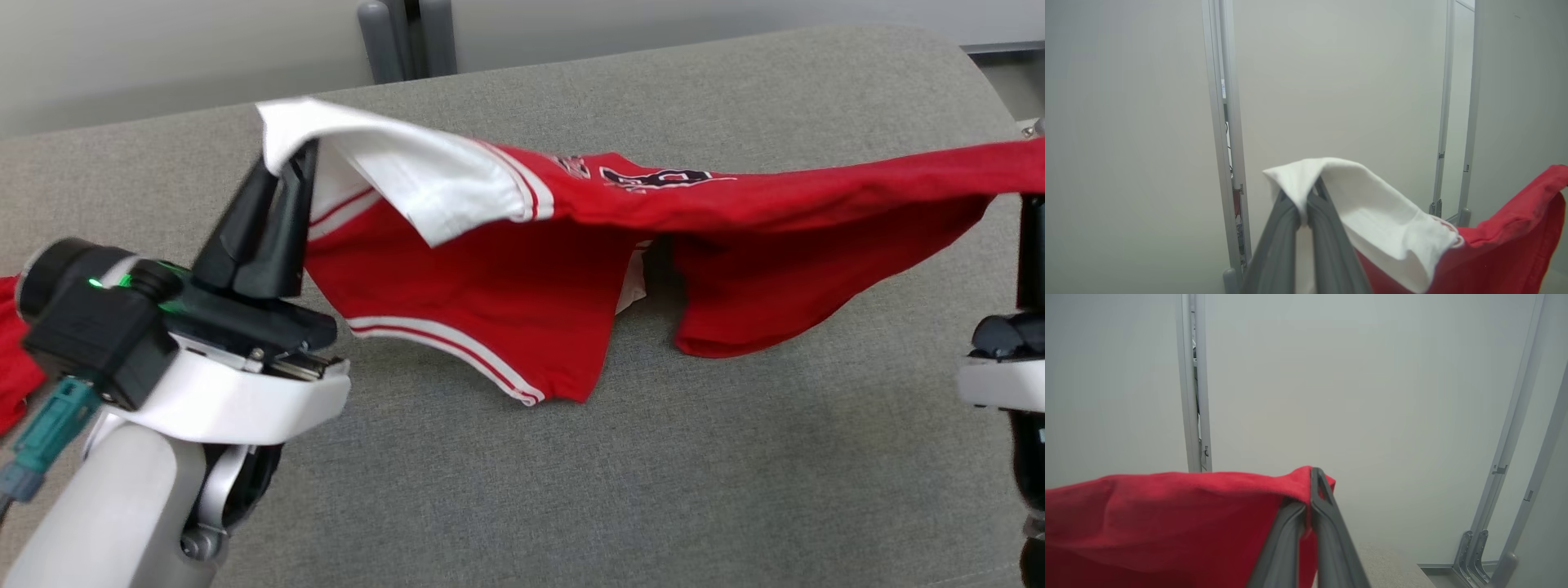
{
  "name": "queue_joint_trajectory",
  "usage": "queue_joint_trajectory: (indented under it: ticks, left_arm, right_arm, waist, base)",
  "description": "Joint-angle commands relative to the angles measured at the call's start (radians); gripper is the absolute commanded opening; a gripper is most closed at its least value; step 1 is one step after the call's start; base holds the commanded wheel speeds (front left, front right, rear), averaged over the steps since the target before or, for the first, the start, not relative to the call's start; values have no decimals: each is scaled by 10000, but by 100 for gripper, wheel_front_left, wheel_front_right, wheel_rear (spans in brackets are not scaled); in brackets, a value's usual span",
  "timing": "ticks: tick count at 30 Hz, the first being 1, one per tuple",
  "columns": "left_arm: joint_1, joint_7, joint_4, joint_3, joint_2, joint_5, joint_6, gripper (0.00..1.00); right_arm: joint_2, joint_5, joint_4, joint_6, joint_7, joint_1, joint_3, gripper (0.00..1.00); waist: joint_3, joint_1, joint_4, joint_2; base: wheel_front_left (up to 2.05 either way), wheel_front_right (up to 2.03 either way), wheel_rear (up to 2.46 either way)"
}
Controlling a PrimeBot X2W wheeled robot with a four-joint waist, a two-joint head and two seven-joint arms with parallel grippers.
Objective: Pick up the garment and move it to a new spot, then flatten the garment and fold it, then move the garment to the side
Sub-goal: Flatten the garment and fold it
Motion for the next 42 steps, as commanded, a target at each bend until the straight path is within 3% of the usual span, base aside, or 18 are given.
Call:
queue_joint_trajectory:
  ticks: [1,12,23,30,35,42]
  left_arm:
    - [-283,-87,-177,159,37,92,92,0]
    - [-2488,292,-1764,1027,558,708,349,0]
    - [-3755,1100,-1205,578,507,534,-93,0]
    - [-5272,1158,1522,253,17,-89,-859,0]
    - [-7223,908,4443,90,-474,-160,-1426,0]
    - [-9767,-163,8101,150,-875,122,-1834,0]
  right_arm:
    - [-154,-93,-261,-2,32,-187,-84,0]
    - [-356,98,-1681,-2,535,-1149,-548,0]
    - [-512,318,-1105,-1,661,-1615,-190,0]
    - [-820,572,681,-1,466,-3052,515,0]
    - [-1226,548,2677,-1,14,-5270,1490,0]
    - [-1089,520,5837,-2,-815,-8641,2679,0]
  waist:
    - [-174,0,88,0]
    - [-951,0,427,0]
    - [-1183,0,524,0]
    - [-548,0,548,0]
    - [140,0,563,0]
    - [919,0,377,0]
  base:
    - [0,0,0]
    - [0,0,0]
    - [0,0,0]
    - [0,0,0]
    - [0,0,0]
    - [0,0,0]
